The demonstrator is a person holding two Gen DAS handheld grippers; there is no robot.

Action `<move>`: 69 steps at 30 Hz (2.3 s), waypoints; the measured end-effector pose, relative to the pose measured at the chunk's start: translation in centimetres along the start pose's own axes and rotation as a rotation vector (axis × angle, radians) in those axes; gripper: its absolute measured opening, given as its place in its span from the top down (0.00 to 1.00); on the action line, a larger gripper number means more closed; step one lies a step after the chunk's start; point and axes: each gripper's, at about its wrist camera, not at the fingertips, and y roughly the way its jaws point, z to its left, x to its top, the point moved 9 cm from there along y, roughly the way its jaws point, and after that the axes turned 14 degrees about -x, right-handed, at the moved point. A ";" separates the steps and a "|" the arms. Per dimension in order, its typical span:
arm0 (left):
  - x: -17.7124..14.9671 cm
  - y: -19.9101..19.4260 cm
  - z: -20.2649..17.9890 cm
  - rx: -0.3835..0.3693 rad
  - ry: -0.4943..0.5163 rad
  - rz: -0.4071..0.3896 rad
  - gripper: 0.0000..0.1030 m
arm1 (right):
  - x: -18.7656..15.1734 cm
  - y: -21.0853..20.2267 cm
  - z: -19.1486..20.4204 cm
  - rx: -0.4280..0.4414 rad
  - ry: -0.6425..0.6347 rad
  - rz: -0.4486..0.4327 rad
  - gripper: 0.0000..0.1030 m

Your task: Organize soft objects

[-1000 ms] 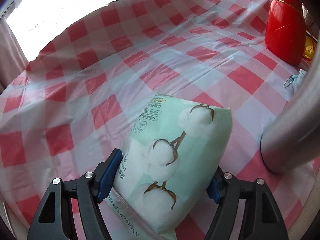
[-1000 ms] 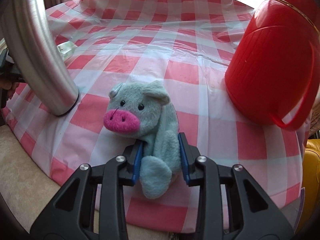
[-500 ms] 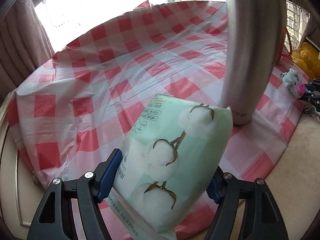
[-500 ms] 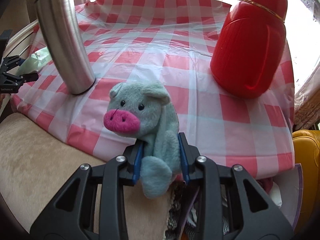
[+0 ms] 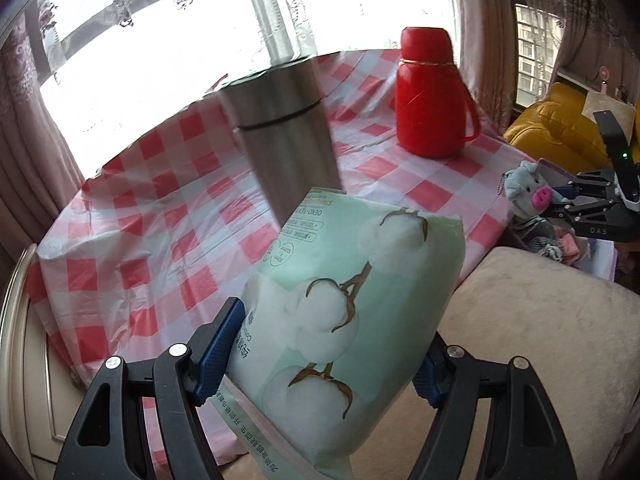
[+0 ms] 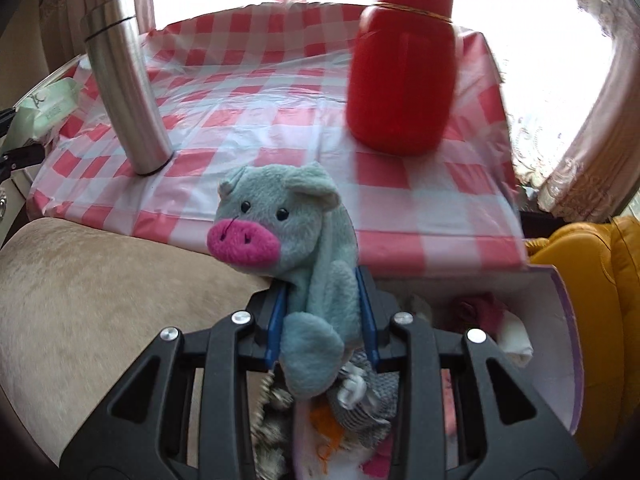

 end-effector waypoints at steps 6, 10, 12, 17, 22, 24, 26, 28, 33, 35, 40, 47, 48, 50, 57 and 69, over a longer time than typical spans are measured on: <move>3.6 1.2 -7.3 -0.095 0.051 -0.036 0.28 | -2.1 -0.9 -6.1 -0.077 0.081 0.012 0.65; 5.4 3.2 -12.6 -0.166 0.079 -0.027 0.27 | -3.9 -0.9 -9.6 -0.124 0.128 0.032 0.65; 5.8 4.3 -15.1 -0.200 0.087 -0.018 0.27 | -4.5 -0.8 -11.1 -0.146 0.151 0.041 0.65; 6.4 7.1 -22.7 -0.279 0.108 0.031 0.27 | -6.5 -1.1 -15.1 -0.196 0.218 0.053 0.65; 6.7 9.6 -27.9 -0.311 0.101 0.075 0.27 | -8.2 -1.2 -18.0 -0.233 0.270 0.068 0.65; 6.9 10.6 -29.6 -0.314 0.104 0.090 0.27 | -8.8 -1.2 -19.1 -0.247 0.286 0.075 0.65; 6.9 11.4 -31.0 -0.323 0.112 0.108 0.26 | -9.4 -1.3 -19.9 -0.257 0.301 0.084 0.63; 7.0 11.9 -32.0 -0.324 0.116 0.119 0.26 | -9.9 -1.2 -20.5 -0.267 0.314 0.089 0.58; 7.0 13.5 -33.8 -0.340 0.109 0.169 0.23 | -10.3 -1.3 -21.0 -0.267 0.329 0.092 0.47; 6.6 14.2 -34.0 -0.345 0.108 0.207 0.20 | -10.1 -1.4 -20.8 -0.263 0.332 0.090 0.41; 6.3 14.4 -32.6 -0.377 0.042 0.238 0.20 | -10.1 -1.7 -19.8 -0.255 0.329 0.094 0.35; 5.7 13.1 -30.9 -0.339 0.096 0.234 0.20 | -9.7 -3.5 -16.4 -0.225 0.282 0.075 0.33; 5.4 13.0 -30.8 -0.337 0.110 0.234 0.20 | -9.7 -3.6 -16.1 -0.223 0.281 0.073 0.33; 4.9 13.0 -30.7 -0.361 0.112 0.237 0.19 | -9.5 -4.3 -15.5 -0.216 0.283 0.064 0.33; 3.5 13.9 -29.0 -0.333 0.030 0.275 0.19 | -9.4 -6.1 -14.0 -0.213 0.283 0.038 0.33; 3.2 11.5 -28.6 -0.377 -0.096 0.143 0.17 | -12.5 -7.6 -13.3 -0.258 0.327 0.090 0.33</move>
